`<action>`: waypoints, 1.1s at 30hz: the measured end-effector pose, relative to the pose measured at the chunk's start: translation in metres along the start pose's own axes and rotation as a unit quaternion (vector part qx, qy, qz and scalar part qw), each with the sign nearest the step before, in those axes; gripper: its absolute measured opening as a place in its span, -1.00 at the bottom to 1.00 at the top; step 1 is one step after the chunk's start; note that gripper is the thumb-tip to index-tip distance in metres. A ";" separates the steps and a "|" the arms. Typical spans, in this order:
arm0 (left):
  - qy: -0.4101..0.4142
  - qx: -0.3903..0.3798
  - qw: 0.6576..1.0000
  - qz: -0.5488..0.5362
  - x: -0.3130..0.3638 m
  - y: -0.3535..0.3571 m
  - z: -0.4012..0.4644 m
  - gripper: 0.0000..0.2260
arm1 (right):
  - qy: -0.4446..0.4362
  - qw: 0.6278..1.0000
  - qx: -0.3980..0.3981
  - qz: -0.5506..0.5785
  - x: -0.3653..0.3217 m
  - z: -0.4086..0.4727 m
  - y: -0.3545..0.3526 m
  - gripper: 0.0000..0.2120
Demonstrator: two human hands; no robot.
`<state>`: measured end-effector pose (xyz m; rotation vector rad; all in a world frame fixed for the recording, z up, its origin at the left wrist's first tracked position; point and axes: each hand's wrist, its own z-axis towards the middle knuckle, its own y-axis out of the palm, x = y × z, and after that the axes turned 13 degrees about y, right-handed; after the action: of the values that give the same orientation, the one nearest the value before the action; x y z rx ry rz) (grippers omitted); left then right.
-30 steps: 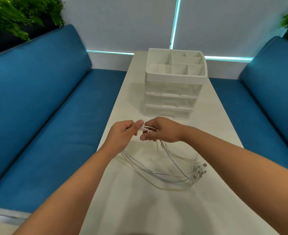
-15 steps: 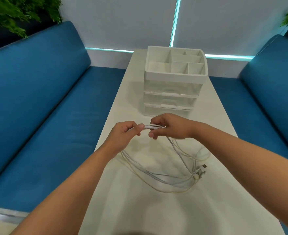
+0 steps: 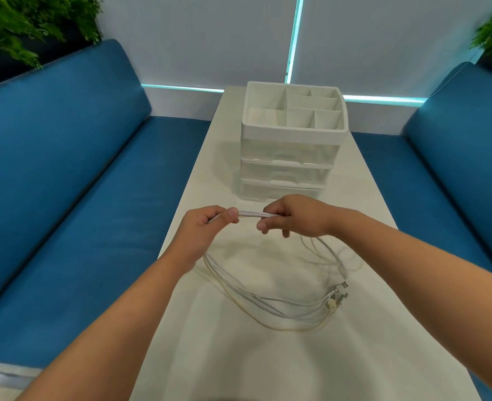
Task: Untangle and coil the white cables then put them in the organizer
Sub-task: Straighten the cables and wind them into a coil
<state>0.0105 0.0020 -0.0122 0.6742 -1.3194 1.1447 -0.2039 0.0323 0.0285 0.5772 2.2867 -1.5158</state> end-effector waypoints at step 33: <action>-0.005 -0.028 1.000 0.013 -0.010 0.004 -0.003 -0.73 | 0.009 0.984 0.018 0.177 0.010 -0.010 0.012 -0.73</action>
<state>0.0091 0.0035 -0.0237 0.6244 -1.3671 1.1224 -0.2072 0.0470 0.0178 0.9532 2.0345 -1.3812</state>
